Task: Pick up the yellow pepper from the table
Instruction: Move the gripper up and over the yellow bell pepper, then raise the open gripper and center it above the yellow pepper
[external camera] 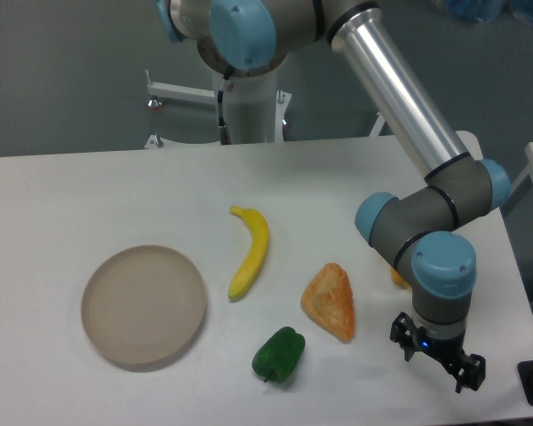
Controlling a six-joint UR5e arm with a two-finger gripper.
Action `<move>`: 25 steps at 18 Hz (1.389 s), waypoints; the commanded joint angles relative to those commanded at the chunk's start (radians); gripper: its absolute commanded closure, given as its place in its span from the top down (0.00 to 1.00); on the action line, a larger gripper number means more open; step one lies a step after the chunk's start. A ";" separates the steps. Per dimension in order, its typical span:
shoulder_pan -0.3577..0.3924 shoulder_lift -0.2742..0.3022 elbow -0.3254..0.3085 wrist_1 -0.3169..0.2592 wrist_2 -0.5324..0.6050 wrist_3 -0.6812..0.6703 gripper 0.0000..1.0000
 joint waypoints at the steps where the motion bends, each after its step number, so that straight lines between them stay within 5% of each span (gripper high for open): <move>1: -0.002 0.002 -0.002 0.000 0.000 0.002 1.00; 8: -0.002 0.026 -0.021 -0.005 0.002 -0.003 1.00; 13: 0.005 0.092 -0.098 -0.014 -0.003 -0.034 1.00; 21: 0.103 0.282 -0.267 -0.287 -0.017 -0.048 1.00; 25: 0.184 0.342 -0.345 -0.304 -0.131 -0.048 1.00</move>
